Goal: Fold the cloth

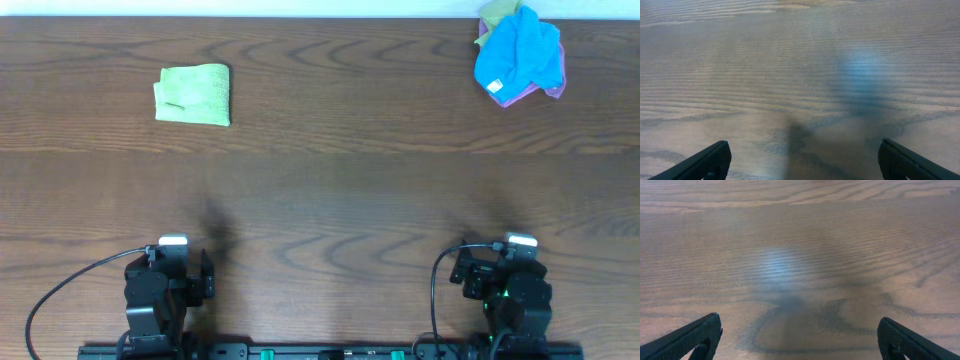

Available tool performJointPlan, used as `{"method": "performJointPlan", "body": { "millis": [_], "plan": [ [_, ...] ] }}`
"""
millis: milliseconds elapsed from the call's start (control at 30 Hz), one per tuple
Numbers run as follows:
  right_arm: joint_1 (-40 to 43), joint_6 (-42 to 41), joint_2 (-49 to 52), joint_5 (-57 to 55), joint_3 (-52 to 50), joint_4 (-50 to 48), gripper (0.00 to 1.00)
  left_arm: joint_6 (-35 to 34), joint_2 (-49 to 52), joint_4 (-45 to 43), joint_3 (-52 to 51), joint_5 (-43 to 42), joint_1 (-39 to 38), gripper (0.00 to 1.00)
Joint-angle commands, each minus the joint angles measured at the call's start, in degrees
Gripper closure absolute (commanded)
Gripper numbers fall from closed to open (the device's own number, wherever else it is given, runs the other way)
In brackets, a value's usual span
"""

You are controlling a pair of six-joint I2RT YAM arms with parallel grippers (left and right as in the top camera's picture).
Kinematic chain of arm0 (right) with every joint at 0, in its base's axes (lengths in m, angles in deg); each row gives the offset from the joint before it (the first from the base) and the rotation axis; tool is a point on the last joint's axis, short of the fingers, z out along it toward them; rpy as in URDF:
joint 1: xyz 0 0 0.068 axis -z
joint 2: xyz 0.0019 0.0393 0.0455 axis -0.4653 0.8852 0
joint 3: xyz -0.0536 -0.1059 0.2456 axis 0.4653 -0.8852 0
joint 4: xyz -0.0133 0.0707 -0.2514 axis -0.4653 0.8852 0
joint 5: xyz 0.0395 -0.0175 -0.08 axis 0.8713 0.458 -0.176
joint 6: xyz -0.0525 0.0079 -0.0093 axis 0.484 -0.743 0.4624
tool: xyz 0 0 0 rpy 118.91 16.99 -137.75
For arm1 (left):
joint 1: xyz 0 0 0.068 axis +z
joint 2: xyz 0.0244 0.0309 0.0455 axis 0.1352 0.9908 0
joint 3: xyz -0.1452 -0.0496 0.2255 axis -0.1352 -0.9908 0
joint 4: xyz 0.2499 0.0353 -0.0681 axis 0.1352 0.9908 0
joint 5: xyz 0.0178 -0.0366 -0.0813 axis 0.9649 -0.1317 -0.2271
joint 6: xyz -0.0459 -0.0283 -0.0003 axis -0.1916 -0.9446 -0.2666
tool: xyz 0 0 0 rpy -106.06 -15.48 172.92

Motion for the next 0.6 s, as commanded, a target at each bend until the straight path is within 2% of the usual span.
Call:
{"method": "performJointPlan", "body": {
  "millis": [0,167,300,433,567],
  "plan": [
    [0.48,-0.83,-0.50,-0.85,-0.26,0.15,0.01,0.81,-0.37,0.44,-1.03,0.35,-0.35,0.05],
    [0.48,-0.22,-0.50,-0.87,-0.26,-0.37,0.01,0.81,-0.37,0.44,-1.03,0.33,-0.35,0.05],
    [0.72,-7.69,0.79,-1.03,0.94,-1.81,0.01,0.81,-0.37,0.44,-1.03,0.33,-0.35,0.05],
    [2.73,-13.86,11.47,-1.01,8.35,-1.81,0.01,0.83,-0.37,0.44,-1.03,0.33,-0.35,0.05],
    [5.09,-13.75,27.04,-1.64,21.40,-0.94,0.01,0.83,-0.37,0.44,-1.03,0.33,-0.35,0.05]
  ]
}}
